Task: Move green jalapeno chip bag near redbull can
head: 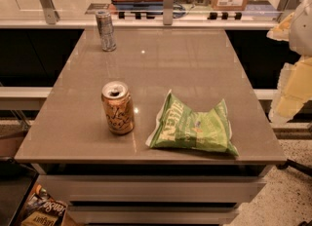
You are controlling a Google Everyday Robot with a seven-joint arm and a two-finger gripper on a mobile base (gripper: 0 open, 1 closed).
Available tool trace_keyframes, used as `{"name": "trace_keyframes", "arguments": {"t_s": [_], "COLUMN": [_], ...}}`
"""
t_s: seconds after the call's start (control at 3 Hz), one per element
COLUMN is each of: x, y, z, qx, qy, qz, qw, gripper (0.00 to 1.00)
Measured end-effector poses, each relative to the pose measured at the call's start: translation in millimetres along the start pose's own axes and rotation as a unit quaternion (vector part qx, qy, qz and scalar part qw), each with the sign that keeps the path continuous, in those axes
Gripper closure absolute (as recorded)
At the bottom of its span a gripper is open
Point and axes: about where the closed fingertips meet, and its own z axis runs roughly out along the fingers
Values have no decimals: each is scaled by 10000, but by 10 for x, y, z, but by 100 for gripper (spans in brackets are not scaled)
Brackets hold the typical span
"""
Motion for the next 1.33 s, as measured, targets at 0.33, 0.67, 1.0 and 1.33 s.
{"name": "trace_keyframes", "arguments": {"t_s": [0.33, 0.67, 1.0, 1.33], "x": [-1, -69, -123, -194], "y": [0, -34, -7, 105], "z": [0, 170, 514, 972], "qx": [1, -104, -339, -572], "qy": [0, 87, -73, -468], "qz": [0, 26, 69, 199], "qw": [10000, 9999, 9994, 9971], "gripper": [0, 0, 0, 0]}}
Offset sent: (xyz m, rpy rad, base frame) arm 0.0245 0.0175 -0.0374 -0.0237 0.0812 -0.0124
